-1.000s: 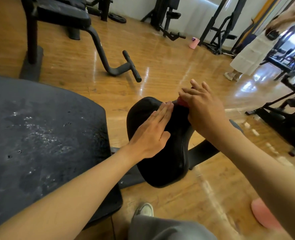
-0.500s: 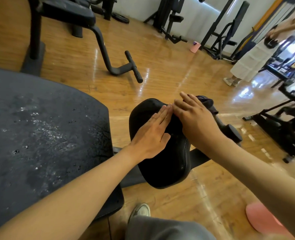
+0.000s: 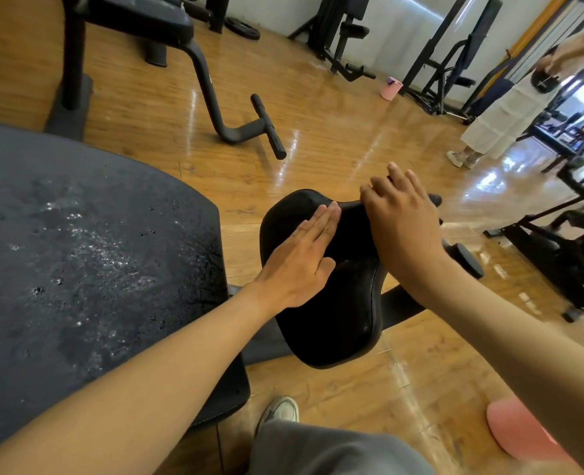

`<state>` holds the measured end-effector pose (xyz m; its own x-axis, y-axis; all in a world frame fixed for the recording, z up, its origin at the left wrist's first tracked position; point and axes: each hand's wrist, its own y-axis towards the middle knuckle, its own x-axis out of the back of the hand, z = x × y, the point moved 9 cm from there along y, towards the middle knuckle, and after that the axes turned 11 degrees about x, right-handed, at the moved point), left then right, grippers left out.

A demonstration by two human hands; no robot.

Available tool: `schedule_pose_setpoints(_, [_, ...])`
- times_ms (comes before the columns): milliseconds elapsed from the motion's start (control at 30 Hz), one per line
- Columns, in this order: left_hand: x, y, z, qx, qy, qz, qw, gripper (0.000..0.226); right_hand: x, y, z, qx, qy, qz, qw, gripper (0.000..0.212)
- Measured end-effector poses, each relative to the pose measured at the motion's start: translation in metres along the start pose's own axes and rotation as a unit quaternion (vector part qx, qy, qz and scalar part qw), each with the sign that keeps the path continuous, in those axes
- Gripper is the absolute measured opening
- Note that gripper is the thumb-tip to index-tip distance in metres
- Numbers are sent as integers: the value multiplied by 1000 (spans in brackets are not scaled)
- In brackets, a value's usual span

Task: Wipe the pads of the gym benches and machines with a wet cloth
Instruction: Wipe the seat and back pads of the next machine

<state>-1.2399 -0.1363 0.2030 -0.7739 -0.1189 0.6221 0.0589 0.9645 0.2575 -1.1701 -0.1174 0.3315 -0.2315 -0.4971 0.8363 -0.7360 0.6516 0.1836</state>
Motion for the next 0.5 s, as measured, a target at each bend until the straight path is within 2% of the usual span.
schedule_pose_setpoints(100, [-1,1,0,0,-11,3,1000,79,-12,-10,28,86,-15,-9,996,45])
schedule_pose_setpoints(133, [-1,1,0,1,-13,4,1000,79,-9,-10,25,89,-7,-20,996,43])
schedule_pose_setpoints(267, [-3,1,1,1,-13,4,1000,79,5,1,-6,-25,10,-16,1000,33])
schedule_pose_setpoints(400, [-4,0,2,5,-13,-1,1000,80,-10,-7,25,69,15,10,997,44])
schedule_pose_setpoints(500, [-5,0,2,4,-20,6,1000,79,3,1,-9,-4,47,-3,999,33])
